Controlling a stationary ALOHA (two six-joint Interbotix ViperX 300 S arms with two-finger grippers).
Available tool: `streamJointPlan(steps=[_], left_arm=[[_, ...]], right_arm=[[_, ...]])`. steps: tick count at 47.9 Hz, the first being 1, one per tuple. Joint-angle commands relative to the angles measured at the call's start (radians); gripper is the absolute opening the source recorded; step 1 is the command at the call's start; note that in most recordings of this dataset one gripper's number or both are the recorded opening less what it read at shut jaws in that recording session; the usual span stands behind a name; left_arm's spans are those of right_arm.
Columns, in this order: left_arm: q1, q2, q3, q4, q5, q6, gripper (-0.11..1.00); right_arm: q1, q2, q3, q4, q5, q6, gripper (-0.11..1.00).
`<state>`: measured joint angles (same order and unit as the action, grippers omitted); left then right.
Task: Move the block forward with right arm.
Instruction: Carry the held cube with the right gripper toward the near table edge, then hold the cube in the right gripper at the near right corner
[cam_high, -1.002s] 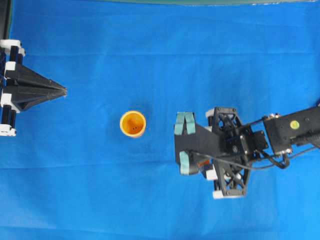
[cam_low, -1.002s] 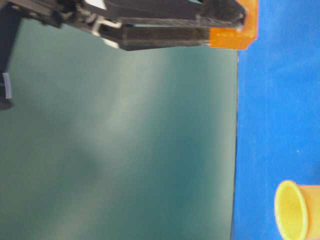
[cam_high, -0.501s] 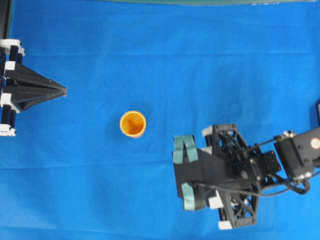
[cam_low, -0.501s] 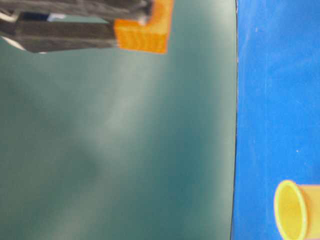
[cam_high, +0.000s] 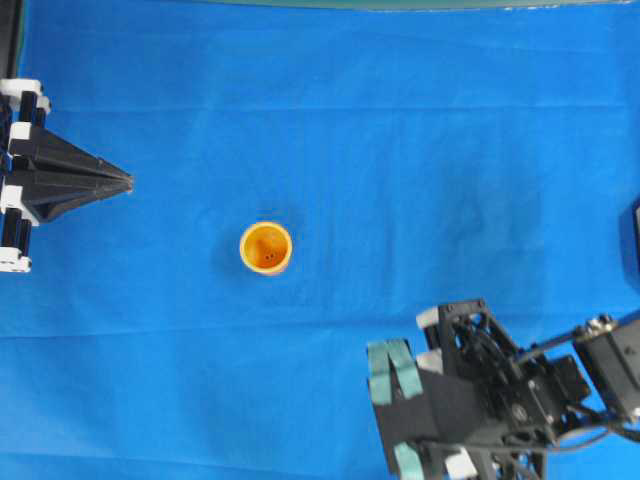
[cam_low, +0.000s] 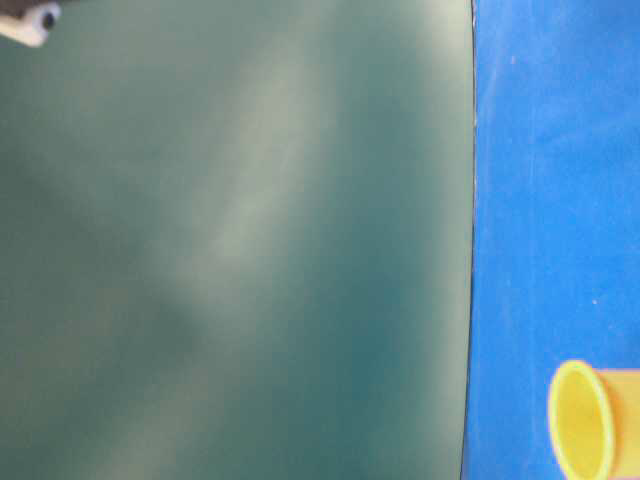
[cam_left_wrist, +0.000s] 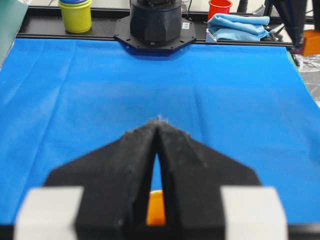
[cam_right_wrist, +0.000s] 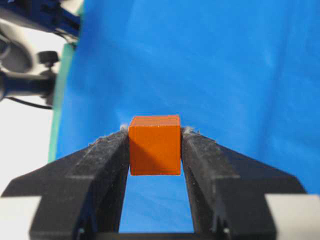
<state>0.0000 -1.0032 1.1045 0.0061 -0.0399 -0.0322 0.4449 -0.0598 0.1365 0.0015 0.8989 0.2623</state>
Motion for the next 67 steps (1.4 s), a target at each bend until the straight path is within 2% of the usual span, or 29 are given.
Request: streamJointPlan(steps=[1, 11, 31, 51, 58, 67], left_arm=[[0.002, 0.006, -0.035, 0.003, -0.008, -0.002, 0.03], [0.002, 0.008, -0.035, 0.003, -0.008, 0.002, 0.03], [0.002, 0.006, -0.035, 0.003, -0.009, 0.017, 0.03], [0.002, 0.009, -0.035, 0.003, -0.011, 0.017, 0.03], [0.002, 0.011, -0.035, 0.003, -0.011, 0.017, 0.03], [0.002, 0.011, -0.035, 0.003, -0.011, 0.017, 0.03]], right_arm=[[0.017, -0.028, -0.031, 0.003, -0.023, 0.003, 0.40], [0.040, -0.028, -0.051, 0.003, -0.066, 0.002, 0.40], [0.080, -0.029, -0.086, 0.006, -0.071, 0.002, 0.40], [0.118, -0.029, -0.161, 0.035, -0.075, 0.003, 0.40], [0.124, -0.028, -0.181, 0.046, -0.110, 0.003, 0.40], [0.126, -0.029, -0.189, 0.083, -0.160, 0.003, 0.40]])
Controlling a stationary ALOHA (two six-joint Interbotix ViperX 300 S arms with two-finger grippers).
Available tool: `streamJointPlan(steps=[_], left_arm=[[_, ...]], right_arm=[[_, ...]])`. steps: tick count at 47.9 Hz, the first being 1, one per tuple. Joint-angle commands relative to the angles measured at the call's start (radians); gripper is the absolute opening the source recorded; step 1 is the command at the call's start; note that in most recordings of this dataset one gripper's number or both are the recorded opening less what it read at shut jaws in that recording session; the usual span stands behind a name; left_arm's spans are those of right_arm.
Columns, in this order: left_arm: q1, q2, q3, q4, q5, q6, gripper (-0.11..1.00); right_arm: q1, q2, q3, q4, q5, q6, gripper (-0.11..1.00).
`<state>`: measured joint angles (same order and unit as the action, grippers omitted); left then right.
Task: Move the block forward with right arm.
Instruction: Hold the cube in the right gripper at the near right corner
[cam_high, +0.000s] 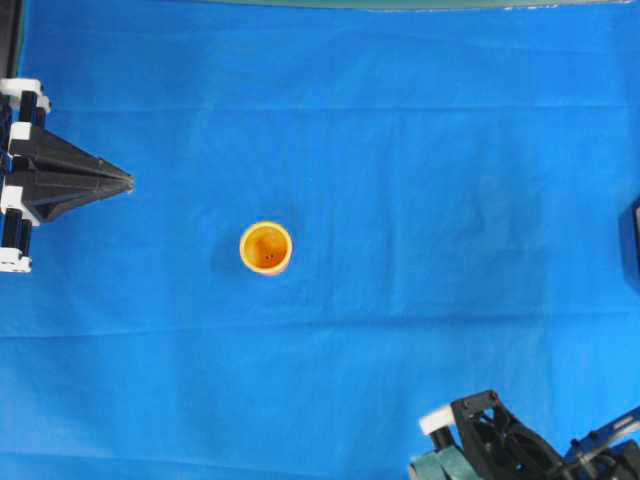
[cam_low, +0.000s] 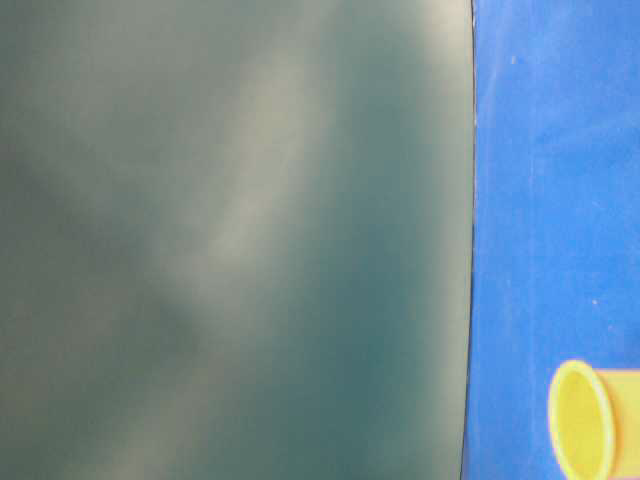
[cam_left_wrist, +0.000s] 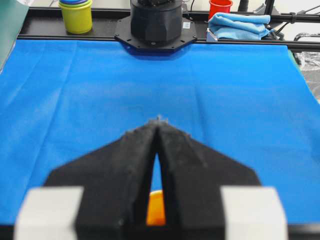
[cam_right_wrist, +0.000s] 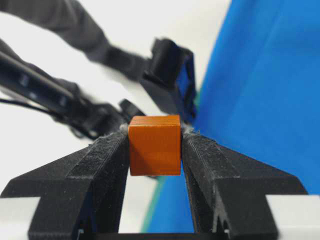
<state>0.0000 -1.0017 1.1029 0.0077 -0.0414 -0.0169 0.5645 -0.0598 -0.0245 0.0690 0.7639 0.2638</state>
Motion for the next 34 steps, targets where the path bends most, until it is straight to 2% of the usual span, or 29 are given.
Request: streamJointPlan(steps=[1, 34], left_arm=[[0.002, 0.009, -0.034, 0.002, -0.009, 0.002, 0.03], [0.002, 0.009, -0.034, 0.002, -0.008, 0.000, 0.03]], right_arm=[[0.006, -0.028, -0.029, 0.020, -0.031, 0.002, 0.40], [0.018, -0.038, -0.028, 0.035, -0.032, 0.002, 0.40]])
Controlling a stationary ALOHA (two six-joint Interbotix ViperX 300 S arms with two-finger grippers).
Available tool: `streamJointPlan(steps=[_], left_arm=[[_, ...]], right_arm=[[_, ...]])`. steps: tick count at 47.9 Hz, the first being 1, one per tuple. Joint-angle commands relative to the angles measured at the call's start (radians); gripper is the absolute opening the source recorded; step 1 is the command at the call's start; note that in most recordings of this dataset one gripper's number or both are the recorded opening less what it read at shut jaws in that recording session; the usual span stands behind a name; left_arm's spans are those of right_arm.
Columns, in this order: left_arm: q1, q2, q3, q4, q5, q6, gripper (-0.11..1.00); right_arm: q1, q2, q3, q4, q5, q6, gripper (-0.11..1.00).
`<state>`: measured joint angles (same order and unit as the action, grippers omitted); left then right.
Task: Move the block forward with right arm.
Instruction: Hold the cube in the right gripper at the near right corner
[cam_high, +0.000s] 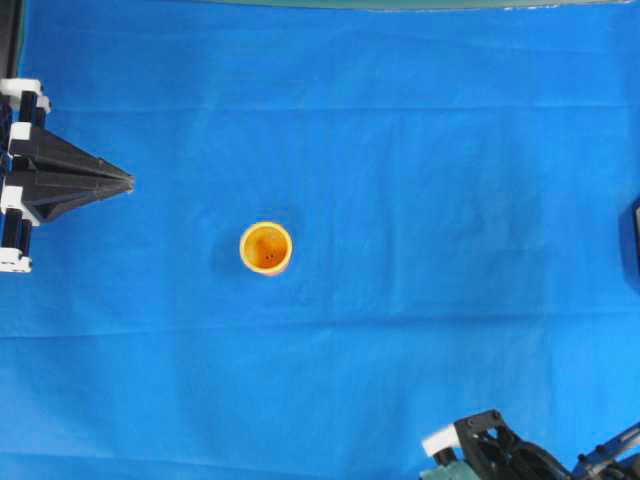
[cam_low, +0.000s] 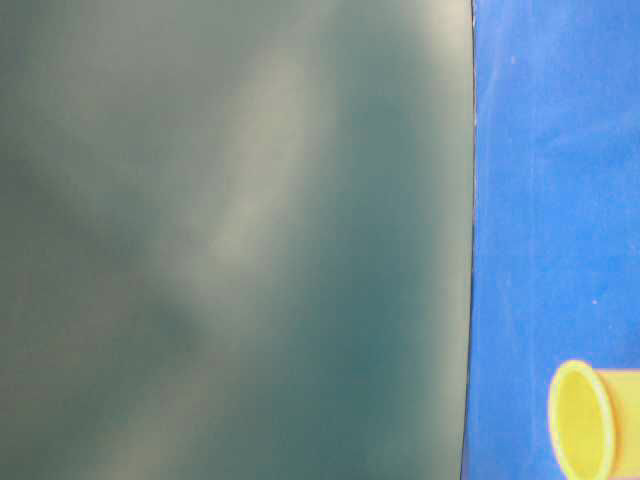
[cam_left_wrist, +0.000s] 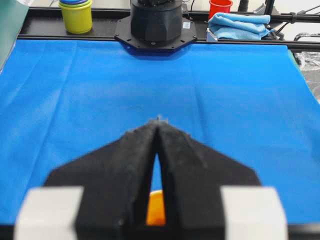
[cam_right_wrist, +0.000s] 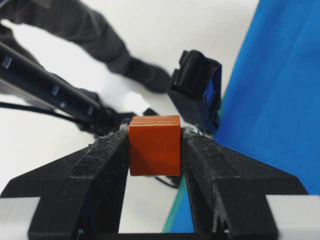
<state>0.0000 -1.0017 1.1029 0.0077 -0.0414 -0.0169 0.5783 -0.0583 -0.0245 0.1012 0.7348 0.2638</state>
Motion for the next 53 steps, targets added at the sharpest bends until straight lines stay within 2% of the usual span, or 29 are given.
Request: streamJointPlan(steps=[1, 27, 41, 53], left_arm=[[0.002, 0.009, -0.034, 0.003, -0.009, 0.000, 0.03], [0.002, 0.009, -0.034, 0.002, -0.009, 0.002, 0.03], [0.002, 0.009, -0.034, 0.003, -0.008, 0.002, 0.03], [0.002, 0.009, -0.034, 0.002, -0.009, 0.000, 0.03]], right_arm=[[0.005, -0.040, -0.028, 0.003, -0.003, 0.002, 0.40], [0.005, -0.040, -0.029, 0.006, 0.005, 0.003, 0.41], [0.005, -0.040, -0.029, 0.049, 0.005, 0.003, 0.40], [0.005, -0.038, -0.028, 0.054, -0.003, 0.003, 0.40]])
